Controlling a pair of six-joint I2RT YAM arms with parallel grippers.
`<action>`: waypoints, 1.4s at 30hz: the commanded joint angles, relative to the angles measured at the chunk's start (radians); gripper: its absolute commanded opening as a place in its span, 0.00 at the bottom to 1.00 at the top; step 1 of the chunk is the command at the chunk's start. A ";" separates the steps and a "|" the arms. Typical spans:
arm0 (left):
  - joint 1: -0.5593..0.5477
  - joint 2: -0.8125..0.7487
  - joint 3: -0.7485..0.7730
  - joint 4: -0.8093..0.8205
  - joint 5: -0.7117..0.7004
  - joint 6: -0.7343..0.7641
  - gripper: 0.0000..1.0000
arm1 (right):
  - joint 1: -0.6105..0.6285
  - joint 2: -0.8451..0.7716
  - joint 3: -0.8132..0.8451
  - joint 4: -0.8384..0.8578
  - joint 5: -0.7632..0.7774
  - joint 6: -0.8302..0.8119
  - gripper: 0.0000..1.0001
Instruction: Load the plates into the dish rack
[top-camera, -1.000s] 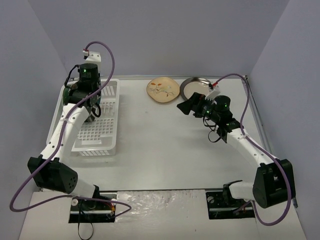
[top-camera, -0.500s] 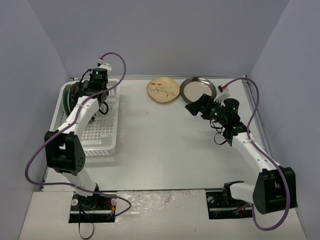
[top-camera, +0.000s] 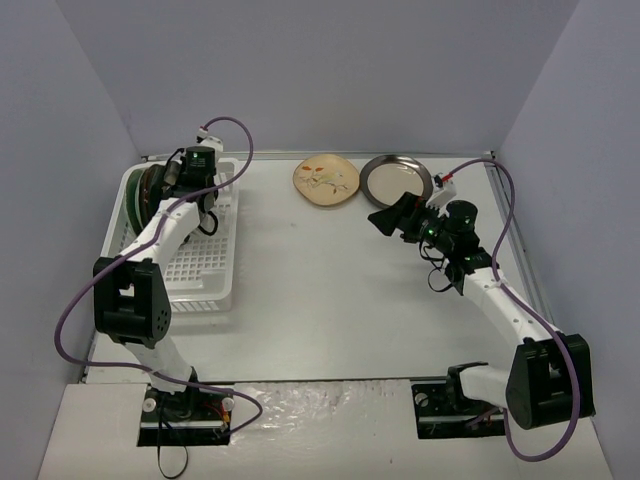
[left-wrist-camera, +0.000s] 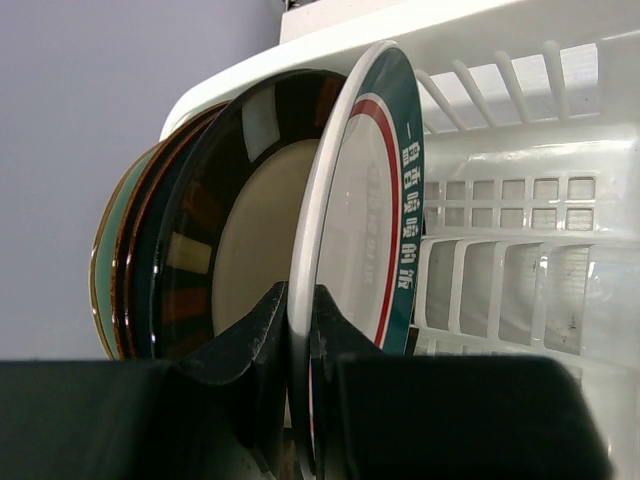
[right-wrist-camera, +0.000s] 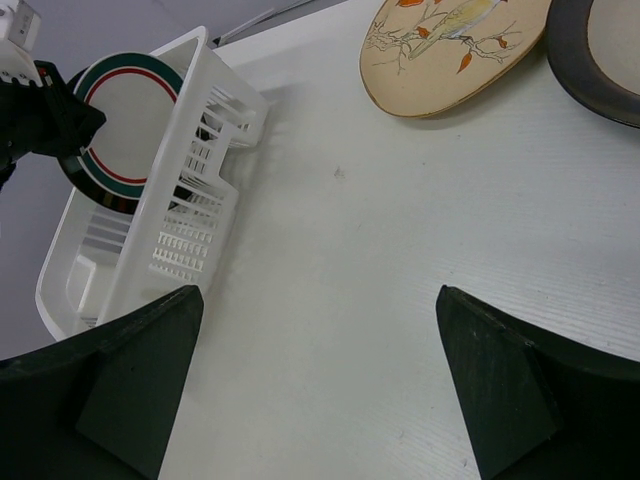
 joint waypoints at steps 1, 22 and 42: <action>0.007 -0.057 0.049 0.100 -0.039 0.029 0.00 | -0.010 -0.014 0.008 0.105 -0.033 0.005 1.00; 0.031 -0.112 0.042 0.033 -0.002 -0.075 0.49 | -0.014 -0.003 0.045 0.025 0.062 -0.024 1.00; 0.021 -0.524 -0.081 -0.211 0.391 -0.463 0.97 | -0.198 0.403 0.137 0.086 0.423 0.197 1.00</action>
